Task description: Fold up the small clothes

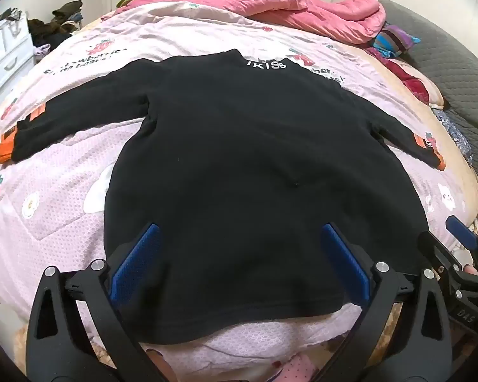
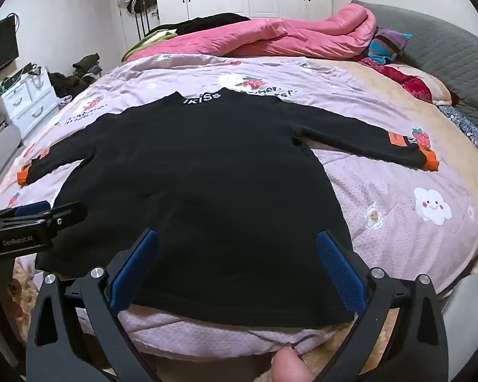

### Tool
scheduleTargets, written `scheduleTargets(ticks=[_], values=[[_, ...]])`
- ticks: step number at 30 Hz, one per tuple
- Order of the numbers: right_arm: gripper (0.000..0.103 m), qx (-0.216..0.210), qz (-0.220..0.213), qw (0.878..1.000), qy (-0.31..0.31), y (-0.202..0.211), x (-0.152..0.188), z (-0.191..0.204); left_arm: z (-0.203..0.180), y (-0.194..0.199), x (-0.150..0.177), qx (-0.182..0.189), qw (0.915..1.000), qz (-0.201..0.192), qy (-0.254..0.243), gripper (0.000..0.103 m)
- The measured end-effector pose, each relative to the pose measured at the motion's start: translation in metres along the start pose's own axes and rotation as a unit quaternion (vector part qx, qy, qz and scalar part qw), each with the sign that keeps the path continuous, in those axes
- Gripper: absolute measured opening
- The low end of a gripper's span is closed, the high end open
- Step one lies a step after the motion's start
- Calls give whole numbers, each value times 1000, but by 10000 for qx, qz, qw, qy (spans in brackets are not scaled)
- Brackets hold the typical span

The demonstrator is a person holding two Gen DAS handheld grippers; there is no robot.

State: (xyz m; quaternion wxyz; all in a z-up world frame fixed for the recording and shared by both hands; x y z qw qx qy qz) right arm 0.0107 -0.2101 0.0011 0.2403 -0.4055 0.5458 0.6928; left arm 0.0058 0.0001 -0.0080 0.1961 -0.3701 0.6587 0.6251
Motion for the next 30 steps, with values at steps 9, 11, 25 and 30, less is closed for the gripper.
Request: scheduleTargets(ticks=[9,11,25,30], values=[[99,66,-51,9999,113,3,-1,6,-4,6,-4,33,10000,-6,49,95],[99,28,-73,9999,78,5,0,1,0,3,-7,66,10000,7,66,95],[99,76,-58,9999,88,5,-3,2,-2,3,-4,100,9999,-79,8,95],[99,80,-65,9999,74,6,-3,1,-4,4,-4,105,9999,-107,-24,95]])
Point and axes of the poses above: each gripper's, at about its wrist camera, not at the fingertips, and y roughly against the way its jaws point, z to its left, x to its underside, the point moved 1 cm from there along -y, roughly the way its jaws point, and after that the axes turned 12 degrees about -z, right-handed, at the moved point
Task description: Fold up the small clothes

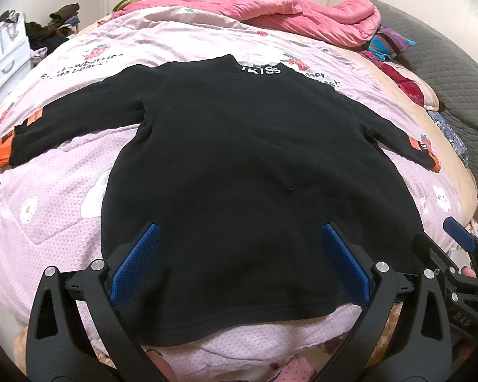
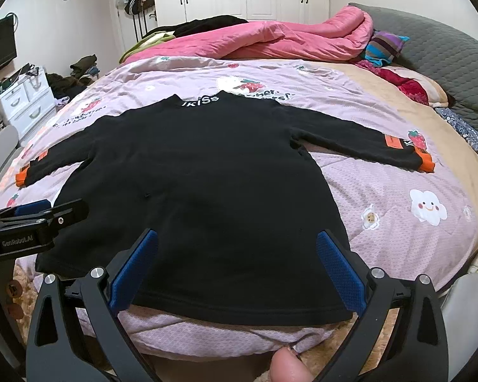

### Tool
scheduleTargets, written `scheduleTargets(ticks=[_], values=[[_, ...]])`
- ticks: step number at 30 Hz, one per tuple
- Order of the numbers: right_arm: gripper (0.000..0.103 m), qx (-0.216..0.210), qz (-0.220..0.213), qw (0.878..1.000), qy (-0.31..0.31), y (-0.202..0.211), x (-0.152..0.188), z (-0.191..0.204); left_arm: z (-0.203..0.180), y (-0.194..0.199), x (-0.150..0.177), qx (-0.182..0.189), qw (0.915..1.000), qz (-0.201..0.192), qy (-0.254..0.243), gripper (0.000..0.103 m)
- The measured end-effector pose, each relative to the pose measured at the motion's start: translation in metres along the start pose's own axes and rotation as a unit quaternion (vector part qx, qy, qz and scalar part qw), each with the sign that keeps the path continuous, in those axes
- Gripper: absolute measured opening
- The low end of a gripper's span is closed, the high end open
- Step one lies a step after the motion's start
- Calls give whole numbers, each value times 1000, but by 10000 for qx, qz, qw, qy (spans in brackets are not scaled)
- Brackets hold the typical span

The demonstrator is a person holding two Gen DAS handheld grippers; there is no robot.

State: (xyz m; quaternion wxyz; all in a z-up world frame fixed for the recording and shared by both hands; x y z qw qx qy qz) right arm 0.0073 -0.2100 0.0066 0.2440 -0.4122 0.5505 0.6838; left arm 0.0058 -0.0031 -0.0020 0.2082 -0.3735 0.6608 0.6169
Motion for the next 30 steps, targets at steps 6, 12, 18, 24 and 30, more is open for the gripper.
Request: scheduleTargets(ticks=[6,12,18,24,30], values=[[99,8,5,10000,1,1,0,0,0,0,0,12,10000,2,7,95],[99,15,-36,10000,12,3,1,2,0,0,0,15,10000,0,-11,95],[99,14,-52,10000,20,5,0,3,0,0,0,23,10000,-8,-3,95],[99,35,-92,9999,16,6,-2,4,0,0,0,27,10000,-11,-8,95],[99,31,-113,9999,14,8,-3,4,0,0,0,25,10000,-13,-6,95]])
Point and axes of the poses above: each gripper's, at about its wrist camera, not at the fingertips, and y roughly against the way its jaws point, z to its left, x to its underside, the point moved 1 cm from there along -y, roughly the way its jaws point, and after that the axes turned 12 degrees about -z, right-handed, at the moved point
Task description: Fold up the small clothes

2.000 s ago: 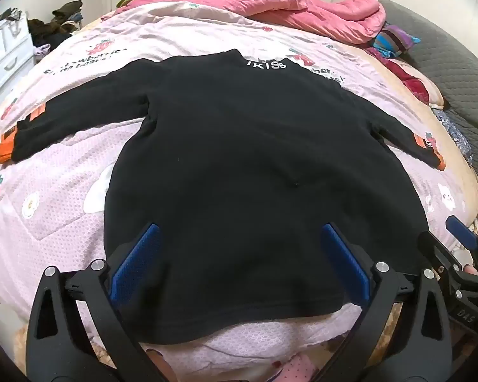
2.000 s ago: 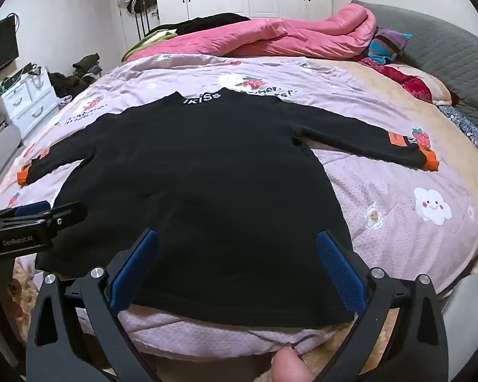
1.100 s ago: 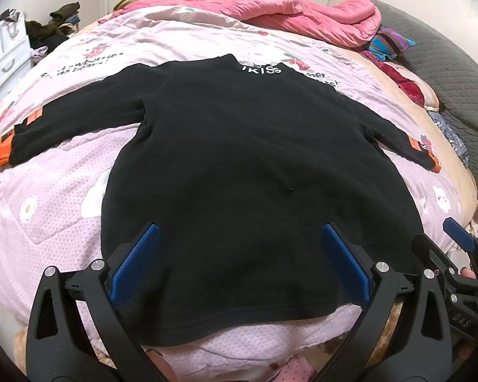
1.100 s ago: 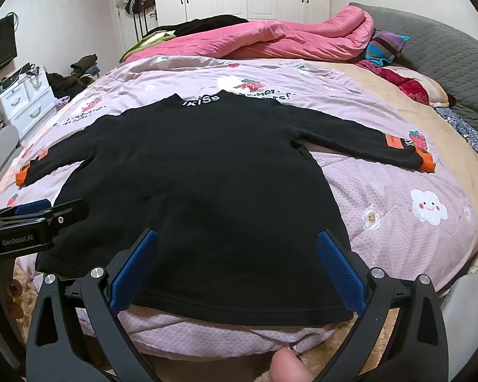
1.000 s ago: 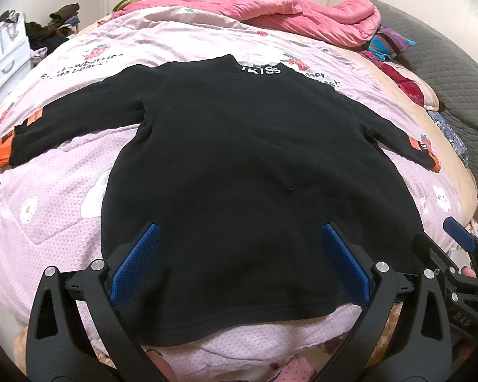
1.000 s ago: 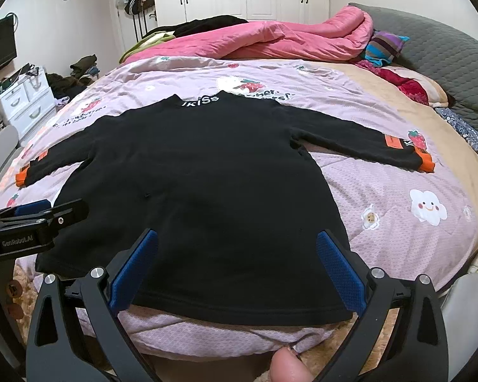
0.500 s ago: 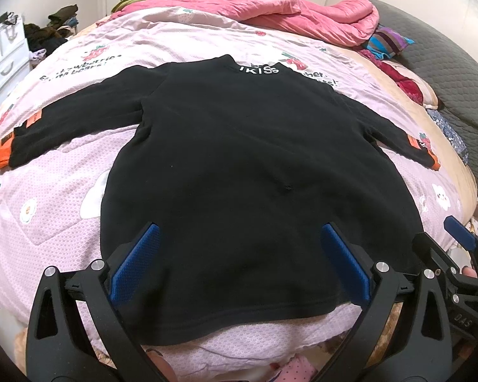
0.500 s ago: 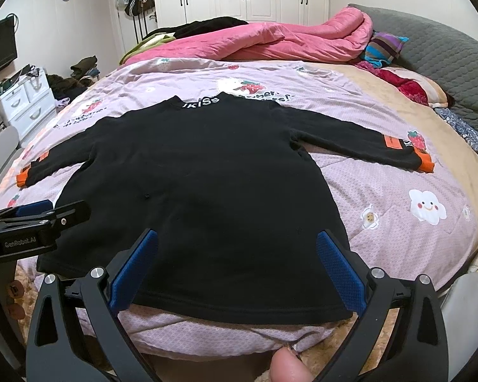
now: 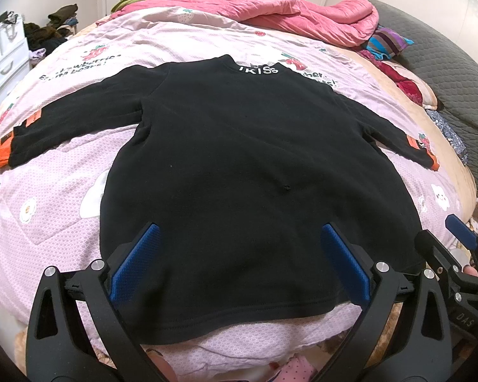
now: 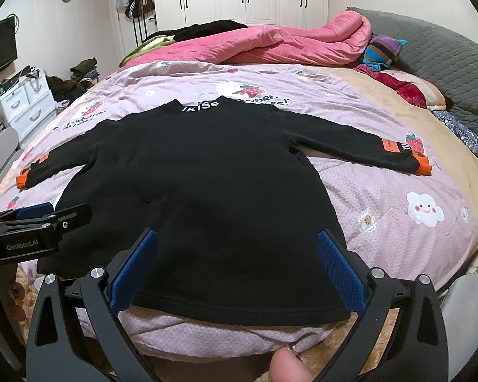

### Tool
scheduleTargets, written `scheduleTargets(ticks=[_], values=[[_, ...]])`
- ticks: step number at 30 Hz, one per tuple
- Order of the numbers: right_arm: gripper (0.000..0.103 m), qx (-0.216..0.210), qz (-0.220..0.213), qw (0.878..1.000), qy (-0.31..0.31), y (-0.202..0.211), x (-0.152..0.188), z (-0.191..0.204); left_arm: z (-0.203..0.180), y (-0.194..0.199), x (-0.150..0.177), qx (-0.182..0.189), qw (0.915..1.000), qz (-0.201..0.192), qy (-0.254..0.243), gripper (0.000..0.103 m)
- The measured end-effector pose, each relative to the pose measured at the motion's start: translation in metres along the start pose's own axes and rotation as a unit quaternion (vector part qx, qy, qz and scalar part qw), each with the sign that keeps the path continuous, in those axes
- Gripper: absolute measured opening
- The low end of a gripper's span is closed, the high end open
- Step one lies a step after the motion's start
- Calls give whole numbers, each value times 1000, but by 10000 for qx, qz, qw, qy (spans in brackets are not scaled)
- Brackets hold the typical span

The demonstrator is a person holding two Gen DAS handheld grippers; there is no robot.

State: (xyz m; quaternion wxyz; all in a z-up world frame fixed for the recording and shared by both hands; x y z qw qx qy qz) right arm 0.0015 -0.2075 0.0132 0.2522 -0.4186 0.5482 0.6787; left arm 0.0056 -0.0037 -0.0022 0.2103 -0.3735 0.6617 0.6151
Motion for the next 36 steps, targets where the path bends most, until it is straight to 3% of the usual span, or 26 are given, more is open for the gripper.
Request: scheduleTargets(ticks=[20,36], values=[[99,-184,-123,9997,-51,0,-13,3,-4,5,-12,14,10000,-93,-7,95],[99,-117,-231,9995,-182,-20,-43,-11,-15,-14,-50,-28,9997,-201,-141,95]])
Point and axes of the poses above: each gripper's, at about its wrist camera, not at the fingertips, and y roughly against the way its jaws point, z to its left, x to its underside, the point moved 1 cm from there along -y, roughly the way its jaws point, and after that the axes turned 12 degrees about -z, right-handed, at the moved point
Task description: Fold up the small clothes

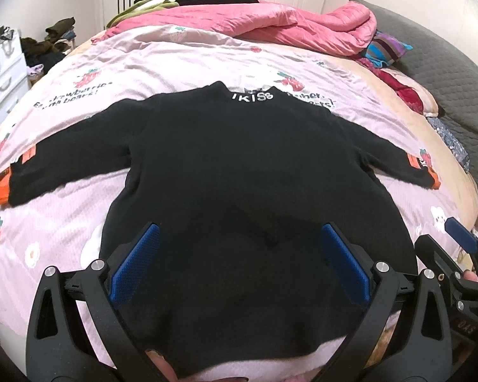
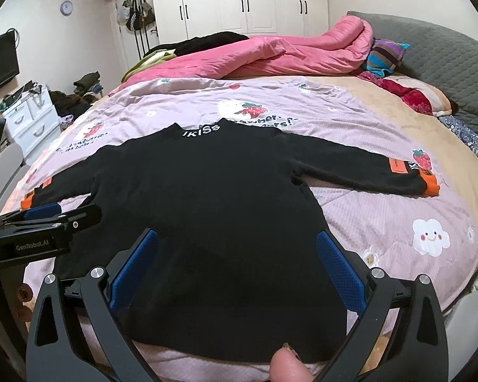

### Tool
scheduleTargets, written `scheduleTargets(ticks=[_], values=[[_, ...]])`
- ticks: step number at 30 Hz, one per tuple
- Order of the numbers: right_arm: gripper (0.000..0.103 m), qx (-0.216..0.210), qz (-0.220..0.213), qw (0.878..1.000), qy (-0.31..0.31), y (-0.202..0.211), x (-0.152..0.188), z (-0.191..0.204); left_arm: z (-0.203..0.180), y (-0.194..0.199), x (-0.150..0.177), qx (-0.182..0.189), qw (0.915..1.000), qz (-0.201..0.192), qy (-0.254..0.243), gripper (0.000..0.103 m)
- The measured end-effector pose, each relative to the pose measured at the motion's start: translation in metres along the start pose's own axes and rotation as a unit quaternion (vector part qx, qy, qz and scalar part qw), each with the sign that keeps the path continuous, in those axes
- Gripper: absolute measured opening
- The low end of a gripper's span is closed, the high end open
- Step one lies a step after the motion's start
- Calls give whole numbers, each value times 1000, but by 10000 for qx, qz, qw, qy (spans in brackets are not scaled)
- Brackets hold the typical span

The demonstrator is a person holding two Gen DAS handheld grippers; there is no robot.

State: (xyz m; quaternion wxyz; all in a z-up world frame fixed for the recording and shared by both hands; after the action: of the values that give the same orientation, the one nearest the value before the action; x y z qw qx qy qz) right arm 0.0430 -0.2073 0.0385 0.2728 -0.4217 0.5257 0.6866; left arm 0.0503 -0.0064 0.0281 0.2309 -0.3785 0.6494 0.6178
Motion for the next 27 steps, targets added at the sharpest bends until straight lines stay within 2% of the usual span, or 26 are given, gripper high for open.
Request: scheduleTargets(ticks=[19,27], values=[[99,484,-269,9983,-154,-21,-56,-29,-17,-32,-58,195,9998,-98,-21,95],[99,492,-365,9977,-277,-26,-77,-36,-24,-42,-84,341,9994,-72,26,95]])
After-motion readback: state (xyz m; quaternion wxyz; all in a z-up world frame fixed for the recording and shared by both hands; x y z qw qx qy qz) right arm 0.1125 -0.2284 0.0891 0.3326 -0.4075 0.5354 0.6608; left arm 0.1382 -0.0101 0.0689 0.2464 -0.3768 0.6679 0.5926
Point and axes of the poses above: each gripper's, at about its wrist camera, not at the fingertips, and y roughly against the way its jaws point, z to its left, x to its underside, the point moved 1 cm from there along -y, roughly the way its jaws point, and after that the axes turned 12 degrees about -z, right-handed, at the moved point
